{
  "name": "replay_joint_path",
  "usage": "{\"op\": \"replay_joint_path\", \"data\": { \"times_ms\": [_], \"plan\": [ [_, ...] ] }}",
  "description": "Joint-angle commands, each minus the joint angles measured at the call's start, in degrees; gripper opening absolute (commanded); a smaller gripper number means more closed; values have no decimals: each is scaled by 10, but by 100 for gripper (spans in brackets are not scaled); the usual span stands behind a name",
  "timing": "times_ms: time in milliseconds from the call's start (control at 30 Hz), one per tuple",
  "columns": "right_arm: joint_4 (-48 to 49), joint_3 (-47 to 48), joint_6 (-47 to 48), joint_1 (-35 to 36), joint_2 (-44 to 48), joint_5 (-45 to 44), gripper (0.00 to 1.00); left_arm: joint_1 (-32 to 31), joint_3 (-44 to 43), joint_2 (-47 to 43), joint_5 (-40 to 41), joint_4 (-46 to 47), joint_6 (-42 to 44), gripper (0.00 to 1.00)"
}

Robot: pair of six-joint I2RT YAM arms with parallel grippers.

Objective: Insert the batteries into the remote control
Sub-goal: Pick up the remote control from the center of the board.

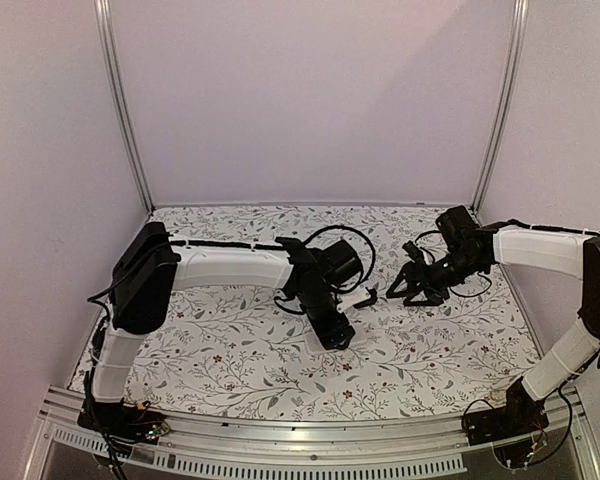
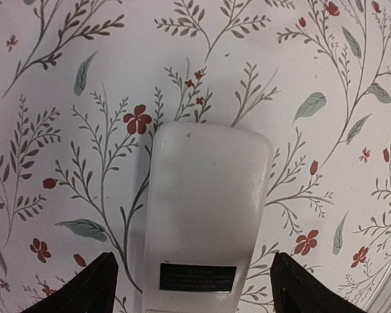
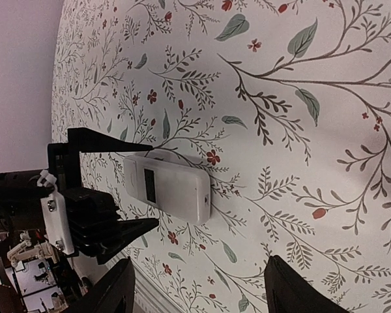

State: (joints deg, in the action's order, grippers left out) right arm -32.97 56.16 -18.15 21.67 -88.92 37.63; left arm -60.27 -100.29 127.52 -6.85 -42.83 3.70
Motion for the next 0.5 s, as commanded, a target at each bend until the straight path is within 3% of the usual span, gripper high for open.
{"op": "replay_joint_path", "data": {
  "times_ms": [0,200,467],
  "plan": [
    [14,-17,-6,-8,13,10,68,-14,-36,40,28,-56,27,82],
    [15,-22,-3,-12,18,11,67,-15,-51,60,32,-63,27,73],
    [17,-23,-1,-13,19,20,66,-6,-39,35,23,-44,2,45]
  ]
}}
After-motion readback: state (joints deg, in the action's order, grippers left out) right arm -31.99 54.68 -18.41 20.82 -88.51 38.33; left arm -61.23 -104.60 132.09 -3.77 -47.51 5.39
